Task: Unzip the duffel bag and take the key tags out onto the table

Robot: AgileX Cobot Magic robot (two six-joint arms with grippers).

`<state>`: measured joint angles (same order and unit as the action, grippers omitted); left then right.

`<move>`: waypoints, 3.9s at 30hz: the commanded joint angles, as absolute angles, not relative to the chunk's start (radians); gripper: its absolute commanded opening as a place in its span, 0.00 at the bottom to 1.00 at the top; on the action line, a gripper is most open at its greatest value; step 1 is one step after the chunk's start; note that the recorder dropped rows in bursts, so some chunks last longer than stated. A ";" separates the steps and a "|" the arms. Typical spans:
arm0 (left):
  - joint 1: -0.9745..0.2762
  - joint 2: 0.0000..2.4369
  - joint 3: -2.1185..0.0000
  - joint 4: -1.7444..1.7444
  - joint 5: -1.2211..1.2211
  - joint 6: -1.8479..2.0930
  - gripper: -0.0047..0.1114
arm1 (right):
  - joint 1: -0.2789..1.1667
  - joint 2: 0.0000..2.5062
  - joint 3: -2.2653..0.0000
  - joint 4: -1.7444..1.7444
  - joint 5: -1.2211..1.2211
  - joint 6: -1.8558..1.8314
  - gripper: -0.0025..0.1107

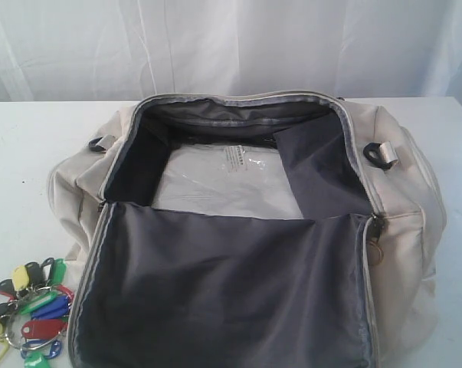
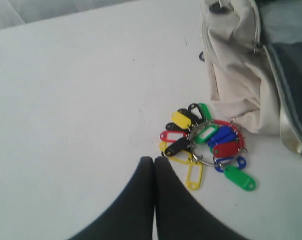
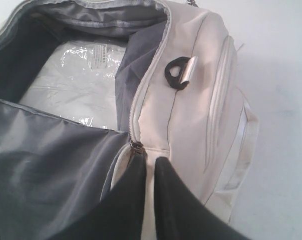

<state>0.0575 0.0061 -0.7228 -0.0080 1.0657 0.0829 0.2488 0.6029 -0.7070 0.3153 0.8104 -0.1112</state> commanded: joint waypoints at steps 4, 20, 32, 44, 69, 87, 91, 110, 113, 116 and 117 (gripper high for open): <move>0.060 0.000 -0.582 -0.012 1.065 0.074 0.04 | 0.248 0.596 -0.707 0.316 0.804 -0.109 0.08; 0.060 0.000 -0.559 -0.012 1.066 0.074 0.04 | 0.248 0.596 -0.707 0.316 0.804 -0.109 0.08; 0.067 0.000 -0.715 -0.025 1.074 0.074 0.04 | 0.248 0.596 -0.707 0.316 0.802 -0.109 0.08; 0.067 0.000 -0.707 -0.027 0.822 0.074 0.04 | 0.248 0.596 -0.707 0.316 0.804 -0.109 0.08; 0.067 0.000 0.000 -0.029 0.156 0.082 0.04 | 0.248 0.596 -0.707 0.316 0.804 -0.109 0.08; 0.067 0.000 0.000 -0.029 0.233 0.082 0.04 | 0.248 0.596 -0.707 0.316 0.804 -0.109 0.08; 0.067 0.000 0.000 -0.029 0.233 0.082 0.04 | 0.248 0.596 -0.707 0.316 0.805 -0.091 0.08; 0.067 0.000 0.000 -0.031 0.235 -0.054 0.04 | 0.208 0.381 -0.707 0.316 0.804 -0.092 0.08; 0.067 0.000 0.000 -0.031 0.235 -0.054 0.04 | 0.208 0.360 -0.707 0.316 0.804 -0.092 0.08; 0.067 0.000 0.000 -0.031 0.235 -0.054 0.04 | 0.208 0.358 -0.707 0.316 0.804 -0.092 0.08; 0.067 0.000 0.000 -0.031 0.235 -0.054 0.04 | 0.208 0.358 -0.707 0.316 0.804 -0.092 0.08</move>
